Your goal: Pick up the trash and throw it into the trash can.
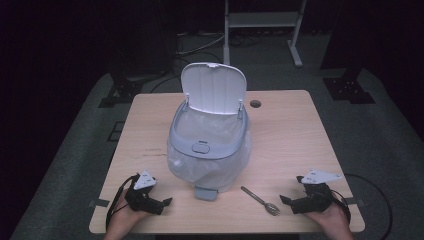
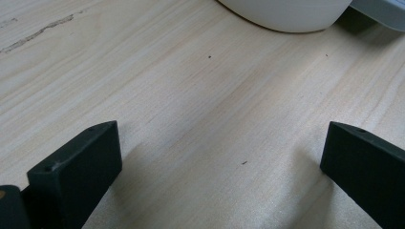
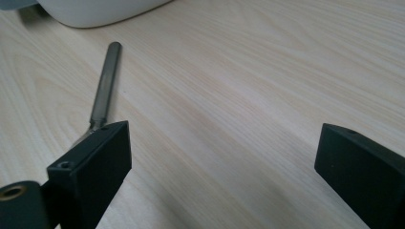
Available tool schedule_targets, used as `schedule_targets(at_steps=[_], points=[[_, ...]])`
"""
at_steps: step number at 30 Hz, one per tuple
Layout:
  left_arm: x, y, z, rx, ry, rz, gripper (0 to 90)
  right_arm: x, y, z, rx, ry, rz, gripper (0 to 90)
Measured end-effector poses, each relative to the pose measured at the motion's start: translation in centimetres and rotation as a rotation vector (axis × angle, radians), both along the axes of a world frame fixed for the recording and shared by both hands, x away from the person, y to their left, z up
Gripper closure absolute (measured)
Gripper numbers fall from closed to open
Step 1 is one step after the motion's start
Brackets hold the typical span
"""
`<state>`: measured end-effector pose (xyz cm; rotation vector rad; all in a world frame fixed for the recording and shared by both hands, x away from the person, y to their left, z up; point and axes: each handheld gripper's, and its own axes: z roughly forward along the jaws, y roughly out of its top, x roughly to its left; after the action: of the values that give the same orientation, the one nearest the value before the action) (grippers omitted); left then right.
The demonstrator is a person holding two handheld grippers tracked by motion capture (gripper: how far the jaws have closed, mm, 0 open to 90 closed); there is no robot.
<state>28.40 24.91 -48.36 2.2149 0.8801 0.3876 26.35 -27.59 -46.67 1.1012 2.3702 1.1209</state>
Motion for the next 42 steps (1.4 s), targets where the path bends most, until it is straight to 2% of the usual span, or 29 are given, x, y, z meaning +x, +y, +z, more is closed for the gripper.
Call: schedule_targets(at_steps=[29, 42], points=[[0.0, 0.0, 0.0, 0.000, 0.000, 0.000, 0.0, -0.1, 3.8, 0.3, 0.039, 0.027, 0.108, 4.8], [0.0, 0.0, 0.0, -0.001, 0.000, 0.000, 0.0, -0.2, 5.5, -0.1, 0.023, 0.038, 0.156, 4.8]])
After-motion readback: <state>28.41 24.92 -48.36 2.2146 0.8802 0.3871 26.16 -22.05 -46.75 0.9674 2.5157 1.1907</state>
